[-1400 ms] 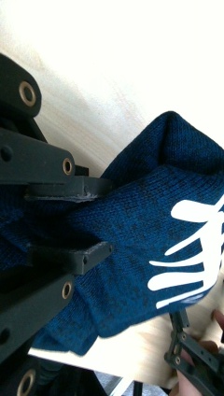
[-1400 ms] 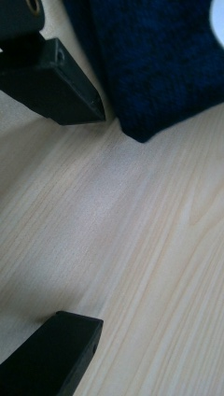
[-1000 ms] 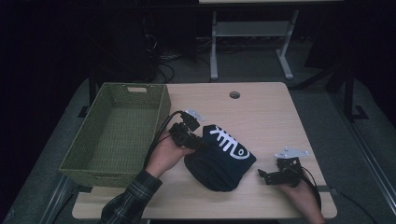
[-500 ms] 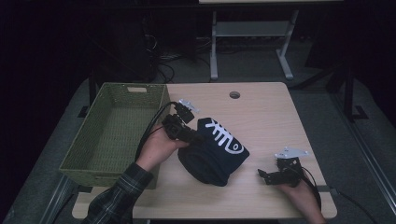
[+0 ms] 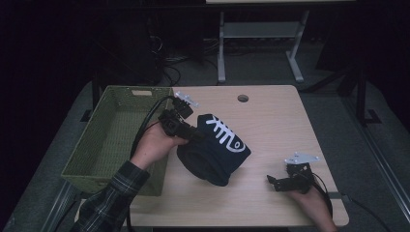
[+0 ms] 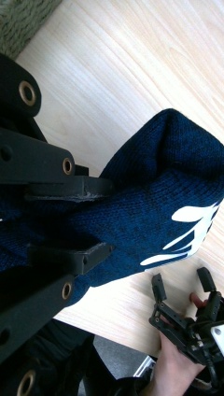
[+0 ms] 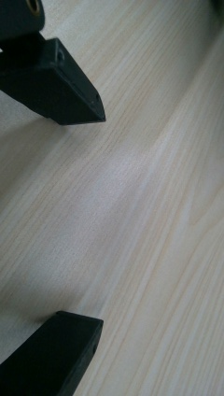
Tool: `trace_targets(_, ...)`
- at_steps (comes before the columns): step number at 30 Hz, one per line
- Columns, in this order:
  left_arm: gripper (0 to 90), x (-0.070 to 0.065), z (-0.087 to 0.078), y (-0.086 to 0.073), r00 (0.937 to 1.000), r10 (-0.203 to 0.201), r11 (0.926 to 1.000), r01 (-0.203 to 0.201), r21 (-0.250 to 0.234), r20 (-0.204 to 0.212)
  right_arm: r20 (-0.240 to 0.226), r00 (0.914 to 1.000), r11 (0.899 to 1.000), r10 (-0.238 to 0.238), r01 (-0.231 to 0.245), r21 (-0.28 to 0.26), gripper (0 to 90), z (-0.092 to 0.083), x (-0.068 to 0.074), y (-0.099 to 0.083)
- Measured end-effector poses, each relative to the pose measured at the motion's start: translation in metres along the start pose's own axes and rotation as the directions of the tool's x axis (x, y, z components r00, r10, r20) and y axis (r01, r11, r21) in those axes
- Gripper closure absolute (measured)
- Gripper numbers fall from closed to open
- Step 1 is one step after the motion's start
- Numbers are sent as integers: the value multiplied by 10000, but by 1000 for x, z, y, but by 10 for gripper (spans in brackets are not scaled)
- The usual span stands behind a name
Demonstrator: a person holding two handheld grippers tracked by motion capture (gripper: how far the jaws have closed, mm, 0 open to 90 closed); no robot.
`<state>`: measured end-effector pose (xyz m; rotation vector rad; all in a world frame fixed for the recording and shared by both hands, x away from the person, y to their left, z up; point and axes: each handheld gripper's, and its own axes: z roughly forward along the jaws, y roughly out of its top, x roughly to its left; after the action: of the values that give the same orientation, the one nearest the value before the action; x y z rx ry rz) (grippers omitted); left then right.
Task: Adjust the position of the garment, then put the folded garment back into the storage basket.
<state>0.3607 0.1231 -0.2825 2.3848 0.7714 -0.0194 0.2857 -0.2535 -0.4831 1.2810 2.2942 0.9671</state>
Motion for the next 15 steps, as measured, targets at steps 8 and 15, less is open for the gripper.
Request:
trace_targets(8,729,2,-19,2,9999,-111,9997,109,-220,-53,17,10000,10000,15,-15,-4,25,0,0,0)
trace_targets(15,729,5,-45,3,9996,-227,9988,220,-446,-152,17,10000,10000,15,-15,-3,25,0,0,0)
